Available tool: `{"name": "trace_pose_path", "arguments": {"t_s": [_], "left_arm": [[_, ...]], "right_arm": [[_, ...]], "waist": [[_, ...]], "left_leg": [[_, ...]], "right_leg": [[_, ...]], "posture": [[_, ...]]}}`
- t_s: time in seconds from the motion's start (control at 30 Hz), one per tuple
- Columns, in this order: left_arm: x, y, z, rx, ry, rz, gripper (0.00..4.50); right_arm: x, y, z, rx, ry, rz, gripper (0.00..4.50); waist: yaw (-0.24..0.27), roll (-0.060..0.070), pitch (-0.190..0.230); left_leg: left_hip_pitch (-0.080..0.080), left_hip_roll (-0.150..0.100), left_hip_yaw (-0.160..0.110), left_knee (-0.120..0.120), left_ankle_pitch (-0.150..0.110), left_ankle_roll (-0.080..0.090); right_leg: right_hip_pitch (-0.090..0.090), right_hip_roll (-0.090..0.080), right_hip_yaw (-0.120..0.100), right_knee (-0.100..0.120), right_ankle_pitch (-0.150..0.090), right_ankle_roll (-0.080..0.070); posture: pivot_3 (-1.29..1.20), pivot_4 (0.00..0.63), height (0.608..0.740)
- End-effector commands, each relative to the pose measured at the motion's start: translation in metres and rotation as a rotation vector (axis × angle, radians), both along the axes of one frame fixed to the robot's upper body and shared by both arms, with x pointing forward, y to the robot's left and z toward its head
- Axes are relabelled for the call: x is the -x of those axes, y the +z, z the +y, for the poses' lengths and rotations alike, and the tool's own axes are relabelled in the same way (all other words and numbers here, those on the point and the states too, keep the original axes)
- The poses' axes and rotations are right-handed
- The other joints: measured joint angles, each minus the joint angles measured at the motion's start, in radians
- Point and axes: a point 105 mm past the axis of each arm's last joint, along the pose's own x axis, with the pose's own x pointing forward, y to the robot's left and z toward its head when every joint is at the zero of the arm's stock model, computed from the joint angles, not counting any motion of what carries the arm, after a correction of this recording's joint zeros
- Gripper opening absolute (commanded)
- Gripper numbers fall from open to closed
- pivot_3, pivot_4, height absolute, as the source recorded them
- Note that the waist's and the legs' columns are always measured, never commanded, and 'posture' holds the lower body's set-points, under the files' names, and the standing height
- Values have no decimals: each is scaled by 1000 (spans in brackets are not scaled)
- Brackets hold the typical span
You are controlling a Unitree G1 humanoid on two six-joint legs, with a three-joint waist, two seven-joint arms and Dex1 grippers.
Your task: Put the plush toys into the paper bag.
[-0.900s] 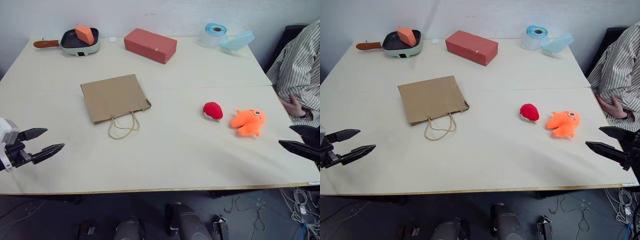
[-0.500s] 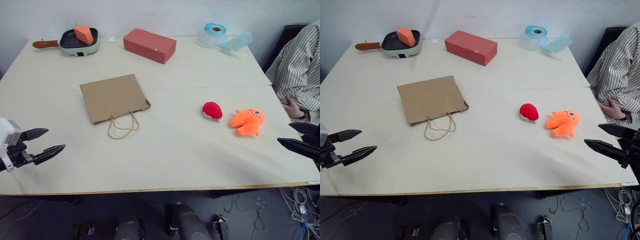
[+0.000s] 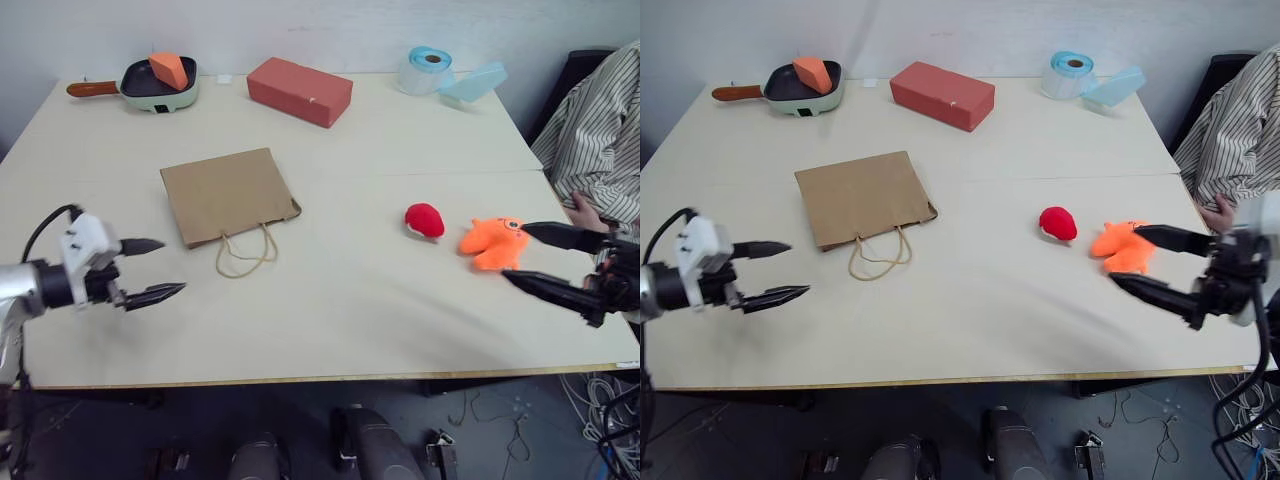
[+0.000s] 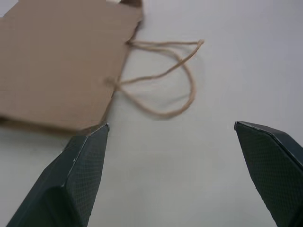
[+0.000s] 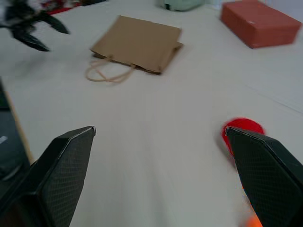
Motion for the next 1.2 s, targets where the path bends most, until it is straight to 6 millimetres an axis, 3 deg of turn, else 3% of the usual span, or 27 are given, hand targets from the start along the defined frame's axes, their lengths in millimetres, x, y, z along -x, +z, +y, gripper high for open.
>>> {"name": "trace_pose_path", "arguments": {"t_s": [0.03,0.2,0.4,0.5,0.87,0.9,1.0,1.1,1.2], "left_arm": [[-18,-2,-21,-106,-112,-24,4442],[-46,-8,-45,-190,-223,-46,4442],[-72,-13,-63,-269,-290,-77,4442],[-79,-10,-70,-257,-319,-90,3849],[-78,-24,-74,-292,-383,-56,315],[-74,-21,-78,-253,-406,-36,39],[-60,4,-98,-68,-485,23,39],[-37,39,-126,102,-567,75,39],[-19,60,-147,192,-584,123,39]], "right_arm": [[5,-1,34,33,96,-47,4500],[-8,-4,51,53,75,-95,4500],[-8,-7,65,37,116,-107,4500],[-8,-4,71,14,136,-112,4500],[-15,-12,72,7,98,-102,4500],[-17,-13,68,-2,72,-95,4500],[-18,-15,63,-50,13,-74,4500],[-12,-25,69,-74,-4,-44,4500],[-12,-32,77,-96,-27,-26,4500]], "waist": [[3,0,0],[0,0,0],[2,0,0],[0,0,0],[1,0,0],[1,0,0],[1,0,0],[1,0,0],[-2,0,0]], "left_leg": [[0,0,0,1,0,0],[-6,0,0,9,0,0],[-13,0,-2,14,0,1],[-13,0,-2,14,0,1],[-14,1,-4,16,0,1],[-14,1,-4,16,0,1],[-15,1,-5,18,0,1],[-19,2,-9,22,0,1],[-26,2,-13,28,0,1]], "right_leg": [[0,0,0,0,0,0],[-4,0,-1,4,0,0],[-8,0,-3,7,0,0],[-8,0,-3,8,0,0],[-9,-1,-5,10,0,0],[-9,-1,-5,10,0,0],[-9,-1,-6,11,0,0],[-10,-2,-9,12,0,0],[-15,-2,-12,15,0,0]], "posture": [[0,150,740],[0,150,740],[0,150,740],[0,150,740],[0,150,740],[0,150,740],[0,150,740],[0,150,740],[0,150,740]]}}
